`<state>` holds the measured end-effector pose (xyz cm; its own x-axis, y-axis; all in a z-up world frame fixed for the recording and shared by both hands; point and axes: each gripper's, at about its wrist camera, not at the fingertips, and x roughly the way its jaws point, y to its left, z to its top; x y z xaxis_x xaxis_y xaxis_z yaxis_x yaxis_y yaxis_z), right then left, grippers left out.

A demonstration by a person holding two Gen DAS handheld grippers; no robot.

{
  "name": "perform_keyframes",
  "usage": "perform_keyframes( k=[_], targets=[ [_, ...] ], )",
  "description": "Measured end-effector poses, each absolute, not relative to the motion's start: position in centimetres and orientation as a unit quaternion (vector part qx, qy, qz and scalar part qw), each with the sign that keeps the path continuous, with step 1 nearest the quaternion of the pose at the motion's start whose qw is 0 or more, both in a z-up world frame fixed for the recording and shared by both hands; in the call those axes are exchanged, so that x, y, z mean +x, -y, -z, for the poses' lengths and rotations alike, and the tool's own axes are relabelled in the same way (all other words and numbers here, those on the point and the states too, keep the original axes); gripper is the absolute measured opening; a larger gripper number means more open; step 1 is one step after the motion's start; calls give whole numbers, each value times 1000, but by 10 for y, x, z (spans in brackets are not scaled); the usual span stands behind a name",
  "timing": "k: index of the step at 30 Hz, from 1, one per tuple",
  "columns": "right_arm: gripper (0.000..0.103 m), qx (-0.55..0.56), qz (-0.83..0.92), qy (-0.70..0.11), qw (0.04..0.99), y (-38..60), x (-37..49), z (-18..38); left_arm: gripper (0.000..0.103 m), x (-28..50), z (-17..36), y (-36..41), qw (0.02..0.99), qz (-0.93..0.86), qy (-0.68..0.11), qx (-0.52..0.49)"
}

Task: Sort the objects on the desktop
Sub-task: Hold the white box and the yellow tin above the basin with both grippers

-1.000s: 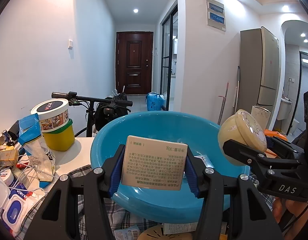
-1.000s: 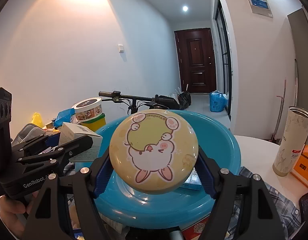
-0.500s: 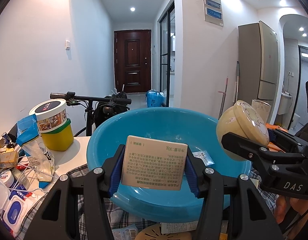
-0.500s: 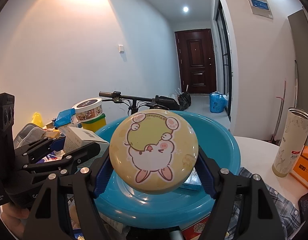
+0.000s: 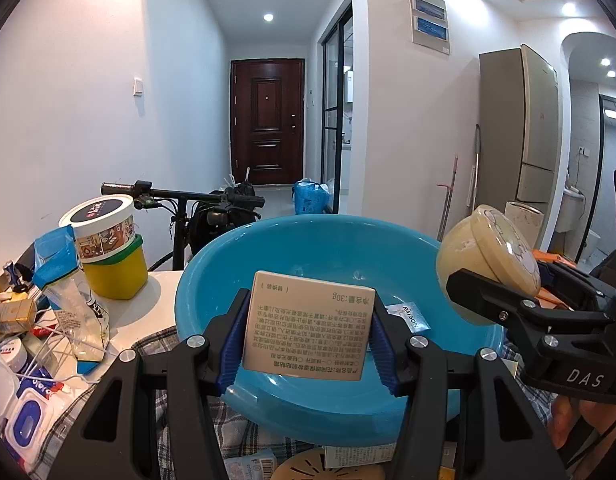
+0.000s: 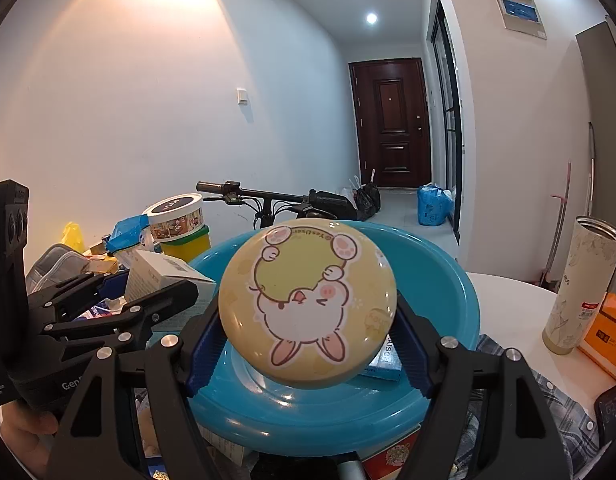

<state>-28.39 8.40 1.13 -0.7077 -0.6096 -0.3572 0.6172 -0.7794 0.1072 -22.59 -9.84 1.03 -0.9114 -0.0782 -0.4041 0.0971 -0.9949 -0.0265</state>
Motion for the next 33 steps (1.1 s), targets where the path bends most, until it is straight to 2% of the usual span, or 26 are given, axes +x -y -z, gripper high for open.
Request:
perform_keyframes(
  k=[33],
  targets=[
    [74,188,925,-21,330,-80,-281,-10,57,-223,-15,90,50,977,-17,208]
  ],
)
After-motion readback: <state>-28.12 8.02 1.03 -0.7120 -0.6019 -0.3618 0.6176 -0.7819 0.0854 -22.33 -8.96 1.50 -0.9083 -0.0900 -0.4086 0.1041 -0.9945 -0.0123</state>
